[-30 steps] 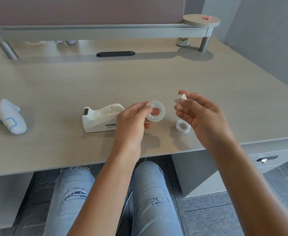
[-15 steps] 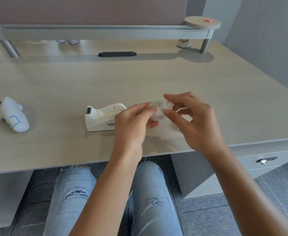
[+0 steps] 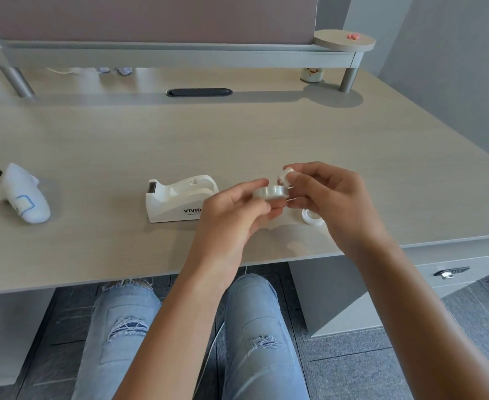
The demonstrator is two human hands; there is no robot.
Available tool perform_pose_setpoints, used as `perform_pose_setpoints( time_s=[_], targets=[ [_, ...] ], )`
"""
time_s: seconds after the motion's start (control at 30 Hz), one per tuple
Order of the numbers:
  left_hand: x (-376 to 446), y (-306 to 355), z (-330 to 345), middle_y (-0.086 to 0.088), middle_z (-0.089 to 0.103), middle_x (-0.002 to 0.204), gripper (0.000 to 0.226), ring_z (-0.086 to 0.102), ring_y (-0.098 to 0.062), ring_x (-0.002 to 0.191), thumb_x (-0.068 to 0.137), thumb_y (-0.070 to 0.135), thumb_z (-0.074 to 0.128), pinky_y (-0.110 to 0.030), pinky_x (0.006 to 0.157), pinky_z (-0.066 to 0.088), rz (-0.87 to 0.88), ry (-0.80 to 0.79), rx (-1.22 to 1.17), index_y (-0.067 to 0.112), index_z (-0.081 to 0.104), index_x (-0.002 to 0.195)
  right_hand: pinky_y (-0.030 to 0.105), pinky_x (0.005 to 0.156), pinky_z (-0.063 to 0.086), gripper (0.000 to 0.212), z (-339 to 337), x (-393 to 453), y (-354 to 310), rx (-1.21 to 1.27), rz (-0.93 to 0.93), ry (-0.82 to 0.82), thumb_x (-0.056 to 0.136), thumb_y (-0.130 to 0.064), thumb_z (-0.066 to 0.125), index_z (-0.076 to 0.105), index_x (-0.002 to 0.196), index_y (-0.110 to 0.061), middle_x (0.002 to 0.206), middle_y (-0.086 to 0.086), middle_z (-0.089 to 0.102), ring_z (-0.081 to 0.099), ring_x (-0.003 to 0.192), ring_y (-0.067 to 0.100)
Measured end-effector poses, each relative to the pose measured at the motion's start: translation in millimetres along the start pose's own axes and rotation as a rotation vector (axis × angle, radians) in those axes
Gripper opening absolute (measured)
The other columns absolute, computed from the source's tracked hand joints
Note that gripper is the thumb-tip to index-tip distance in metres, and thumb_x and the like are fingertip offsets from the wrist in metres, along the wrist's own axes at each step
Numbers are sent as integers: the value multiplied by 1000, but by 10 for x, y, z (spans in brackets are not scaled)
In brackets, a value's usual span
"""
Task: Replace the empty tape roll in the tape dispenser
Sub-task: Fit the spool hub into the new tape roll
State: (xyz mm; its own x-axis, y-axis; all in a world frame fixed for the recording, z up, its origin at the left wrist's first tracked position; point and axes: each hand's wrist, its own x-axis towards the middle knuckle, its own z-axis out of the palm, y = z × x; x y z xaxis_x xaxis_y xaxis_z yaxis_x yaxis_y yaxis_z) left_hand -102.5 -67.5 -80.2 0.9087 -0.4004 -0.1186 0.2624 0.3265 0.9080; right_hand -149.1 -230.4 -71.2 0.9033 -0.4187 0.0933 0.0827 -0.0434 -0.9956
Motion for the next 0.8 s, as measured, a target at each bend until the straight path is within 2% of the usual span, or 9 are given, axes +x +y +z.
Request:
perform_pose_setpoints(
  time_s=[0.1,0.2,0.23,0.3,0.37,0.43,0.57,0.63,0.8],
  targets=[
    [-20,-9,7,-10,80,86,13,80,-31,83,95,2,66,-39,83,64,54,39,75,-3,74,104,30,81,62,17,-15,-20,-29,104,-6,60,98,-13,69,77,111,-5,100,13,79,76,88,20],
    [-8,9,25,-23,80,94,18,80,-35,75,96,11,68,-39,73,66,52,105,117,-1,73,108,29,81,61,16,-37,-70,-18,9,-138,106,97,-12,72,77,112,-9,95,17,75,74,87,16],
    [-5,11,30,-25,80,94,20,80,-36,74,96,11,68,-38,72,67,50,116,113,0,72,112,28,80,60,18,-37,-90,-7,-18,-170,99,96,-10,73,77,114,-9,91,13,74,73,85,16],
    [-1,17,44,-24,80,94,19,80,-36,77,97,10,66,-41,75,67,41,120,93,1,72,113,25,74,58,22,-21,-124,34,-67,-213,78,93,-8,76,76,115,-10,89,0,72,71,80,14],
    [-3,29,60,-26,78,99,18,80,-37,80,99,10,61,-46,81,65,27,112,60,-1,73,106,20,73,54,21,1,-144,72,-149,-266,80,91,-10,79,77,111,-15,88,-9,74,70,80,11],
    [-12,25,68,-25,78,99,21,81,-36,82,102,11,56,-47,85,64,15,94,45,0,74,103,19,78,55,20,15,-159,90,-259,-341,86,90,-10,81,77,109,-15,93,-8,76,72,84,7],
    [-55,7,73,-9,79,84,21,80,-28,77,103,12,56,-46,84,65,29,71,121,5,75,102,33,79,59,23,52,-172,101,-436,-479,69,88,-15,82,78,110,-17,100,-4,76,73,93,14],
    [-69,7,77,-8,79,82,20,79,-25,74,102,11,56,-47,86,64,39,75,129,4,75,102,32,79,57,22,72,-165,105,-493,-510,78,88,-17,83,78,110,-17,101,-5,76,72,94,13],
    [-105,20,72,-10,81,88,21,80,-23,80,101,11,58,-47,89,63,68,72,129,9,78,101,26,79,55,23,89,-161,116,-520,-565,55,88,-14,83,80,110,-14,103,-2,76,71,91,11]
  ],
)
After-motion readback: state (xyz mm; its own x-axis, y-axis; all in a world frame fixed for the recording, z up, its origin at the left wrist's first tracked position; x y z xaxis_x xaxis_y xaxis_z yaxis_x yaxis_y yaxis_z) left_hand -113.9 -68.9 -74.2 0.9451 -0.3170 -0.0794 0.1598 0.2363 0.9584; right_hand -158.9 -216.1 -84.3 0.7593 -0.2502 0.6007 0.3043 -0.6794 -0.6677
